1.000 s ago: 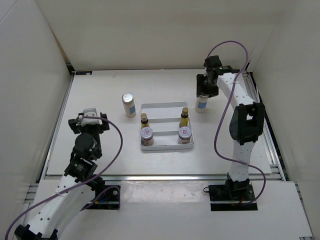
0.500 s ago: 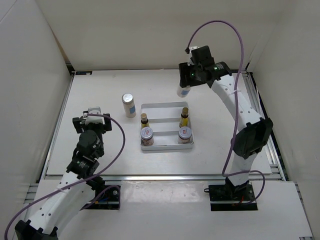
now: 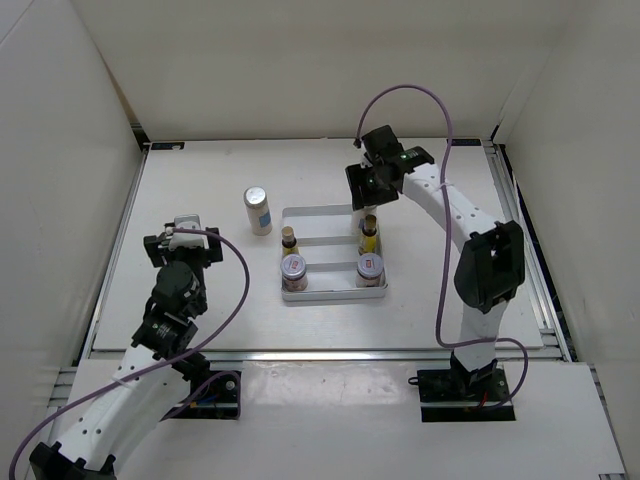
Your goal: Organize the condiment bottles
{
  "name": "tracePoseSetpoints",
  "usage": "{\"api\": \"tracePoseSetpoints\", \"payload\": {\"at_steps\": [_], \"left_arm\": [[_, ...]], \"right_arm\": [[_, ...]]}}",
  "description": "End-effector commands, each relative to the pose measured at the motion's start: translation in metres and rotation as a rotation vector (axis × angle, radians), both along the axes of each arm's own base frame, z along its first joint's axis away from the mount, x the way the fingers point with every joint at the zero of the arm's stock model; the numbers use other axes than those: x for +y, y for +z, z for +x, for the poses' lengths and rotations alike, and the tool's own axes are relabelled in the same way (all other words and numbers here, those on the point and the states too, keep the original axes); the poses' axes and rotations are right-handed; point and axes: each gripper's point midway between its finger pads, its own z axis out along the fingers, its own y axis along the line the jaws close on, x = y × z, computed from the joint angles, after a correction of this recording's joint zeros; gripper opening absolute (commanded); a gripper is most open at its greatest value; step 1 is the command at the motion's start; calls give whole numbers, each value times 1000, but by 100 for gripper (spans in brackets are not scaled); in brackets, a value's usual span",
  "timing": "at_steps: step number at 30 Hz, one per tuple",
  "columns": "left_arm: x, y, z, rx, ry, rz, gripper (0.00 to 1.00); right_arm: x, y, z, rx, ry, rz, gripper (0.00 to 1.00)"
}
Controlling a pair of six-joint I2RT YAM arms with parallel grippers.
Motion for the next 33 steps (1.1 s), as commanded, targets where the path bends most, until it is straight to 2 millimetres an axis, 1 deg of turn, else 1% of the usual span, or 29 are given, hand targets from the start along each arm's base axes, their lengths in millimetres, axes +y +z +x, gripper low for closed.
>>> {"api": "tracePoseSetpoints", "payload": {"at_steps": [1, 2, 3, 6, 7, 9, 10, 11, 12, 13, 15, 16, 17, 18, 19, 20, 21, 22, 23, 24, 25, 26, 27, 28, 29, 30, 31, 32, 33], "left_arm": [[-3, 4, 1, -5, -19, -9, 100], [-4, 6, 1, -7, -19, -18, 100], [-4, 6, 1, -7, -19, -18, 100], [-6, 2, 2, 7, -28, -19, 100], [-10, 2, 3, 7, -50, -18, 100], [-14, 5, 4, 7, -74, -18, 100], [-14, 2, 5, 15, -74, -14, 100], [-14, 0, 5, 22, -74, -19, 100], [-16, 2, 5, 21, -85, -31, 100], [-19, 2, 5, 19, -96, -41, 100], [-28, 2, 6, 16, -145, -67, 100], [-32, -4, 8, 47, -159, -68, 100], [-36, -6, 10, 65, -170, -79, 100], [-45, 8, 12, 58, -212, -97, 100], [-51, 11, 15, 75, -239, -92, 100], [-60, 5, 26, 129, -257, -75, 100], [-66, 29, 34, 110, -284, -95, 100], [-71, 37, 43, 125, -295, -117, 100], [-88, 22, 63, 217, -345, -123, 100], [-86, 18, 73, 277, -340, -141, 100], [-93, 51, 87, 246, -365, -188, 100], [-105, 50, 97, 283, -424, -208, 100], [-105, 28, 119, 360, -412, -210, 100], [-108, 40, 129, 351, -413, -239, 100], [-115, 34, 136, 375, -446, -248, 100], [-117, 17, 148, 422, -446, -252, 100], [-119, 17, 155, 423, -465, -259, 100], [-120, -4, 162, 472, -464, -264, 100], [-121, -7, 167, 482, -462, -264, 100]], "right_arm": [[16, 19, 21, -111, 11, 71, 17], [17, 8, 23, -91, 11, 60, 19], [17, 8, 23, -91, 11, 60, 19], [18, -1, 26, -76, 11, 52, 29], [19, -7, 26, -65, 11, 46, 40], [16, -1, 32, -85, -6, 32, 63], [14, 1, 32, -82, -19, 26, 84], [13, 4, 32, -86, -26, 18, 95], [11, 8, 35, -101, -34, 14, 100], [7, 22, 34, -129, -46, 13, 100], [-2, 41, 38, -186, -81, -3, 100], [-4, 59, 35, -217, -83, 16, 100], [-5, 69, 32, -235, -84, 27, 100], [-12, 88, 30, -272, -96, 48, 100], [-12, 98, 26, -289, -84, 60, 100], [-14, 107, 24, -307, -84, 71, 100], [-17, 115, 15, -317, -79, 84, 100], [-19, 119, 11, -325, -79, 89, 100], [-19, 120, 4, -311, -76, 105, 100], [-21, 129, -5, -323, -67, 125, 100], [-20, 124, -11, -303, -61, 135, 100], [-20, 124, -17, -294, -57, 150, 100], [-24, 131, -22, -303, -55, 168, 100], [-23, 123, -30, -273, -39, 170, 100], [-25, 130, -36, -284, -33, 184, 100], [-28, 128, -41, -275, -33, 179, 100], [-29, 128, -44, -276, -33, 180, 100], [-32, 127, -53, -268, -27, 183, 100], [-33, 127, -56, -268, -13, 182, 100]]}}
